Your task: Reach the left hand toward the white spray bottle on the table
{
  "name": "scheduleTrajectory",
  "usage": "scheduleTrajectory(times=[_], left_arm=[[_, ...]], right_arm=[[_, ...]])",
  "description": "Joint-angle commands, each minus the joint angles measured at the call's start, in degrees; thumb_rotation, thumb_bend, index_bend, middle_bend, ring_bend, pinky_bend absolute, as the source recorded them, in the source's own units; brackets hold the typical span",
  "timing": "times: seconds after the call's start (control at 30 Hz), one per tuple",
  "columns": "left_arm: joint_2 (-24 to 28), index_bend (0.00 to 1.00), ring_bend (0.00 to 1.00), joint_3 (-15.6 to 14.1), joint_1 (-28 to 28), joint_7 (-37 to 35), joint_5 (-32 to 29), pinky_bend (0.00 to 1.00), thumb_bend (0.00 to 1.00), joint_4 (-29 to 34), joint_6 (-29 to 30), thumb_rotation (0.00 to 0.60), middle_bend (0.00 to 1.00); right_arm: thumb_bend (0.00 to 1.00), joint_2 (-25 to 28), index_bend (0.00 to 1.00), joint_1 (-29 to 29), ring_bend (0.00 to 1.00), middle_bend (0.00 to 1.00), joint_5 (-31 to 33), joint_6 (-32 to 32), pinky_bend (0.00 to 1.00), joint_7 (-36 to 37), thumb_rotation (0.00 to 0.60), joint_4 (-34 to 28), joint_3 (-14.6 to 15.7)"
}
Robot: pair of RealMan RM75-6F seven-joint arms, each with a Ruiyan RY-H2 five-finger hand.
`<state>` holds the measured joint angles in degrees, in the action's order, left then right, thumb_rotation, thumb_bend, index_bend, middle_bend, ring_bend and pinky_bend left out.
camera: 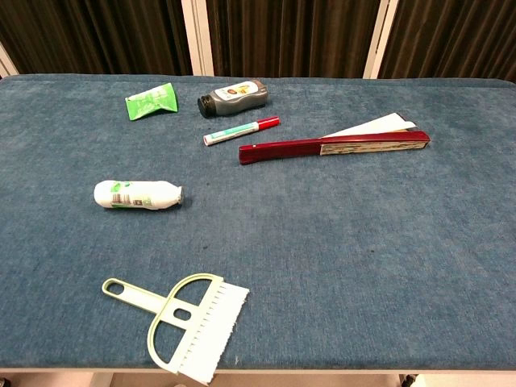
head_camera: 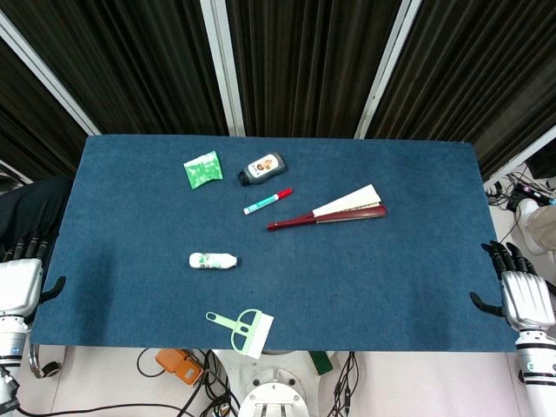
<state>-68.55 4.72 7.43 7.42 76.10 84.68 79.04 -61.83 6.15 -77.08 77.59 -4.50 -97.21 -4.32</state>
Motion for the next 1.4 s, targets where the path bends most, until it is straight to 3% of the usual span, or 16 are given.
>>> scheduleTrajectory(times=[0.03,0.63,0.87,1.4], left_arm=[[0.0,0.12,0.05,-0.1,0.0,0.1,-0.1,0.23,0.27,-0.1,-0.1,0.6,0.06],[-1.9,0.12,0.05,-0.9,0.3,1.2,0.8,0.23,0.27,2.0,-0.5,0.6,0.06],[-6.5,0.12,0.05,-2.6,4.5,1.8,4.1,0.23,0.26,3.9,-7.0,0.6,0.06],[-16.5,0.12,0.05,0.4,14.5,6.4,0.9,0.23,0.26,4.3,-18.1,0.6,0.08]], right_arm=[[0.34,0.0,0.18,0.0,0.1,0.16,0.0,0.0,0.21,0.0,0.6,0.1,0.0],[0.34,-0.1,0.18,0.1,0.1,0.16,0.3,-0.1,0.21,-0.1,0.6,-0.1,-0.1],[0.34,0.2,0.18,0.0,0.1,0.16,0.2,-0.3,0.21,0.2,0.6,-0.3,0.0],[0.34,0.3,0.18,0.3,0.1,0.16,0.5,-1.1,0.21,0.2,0.6,-0.4,0.1]])
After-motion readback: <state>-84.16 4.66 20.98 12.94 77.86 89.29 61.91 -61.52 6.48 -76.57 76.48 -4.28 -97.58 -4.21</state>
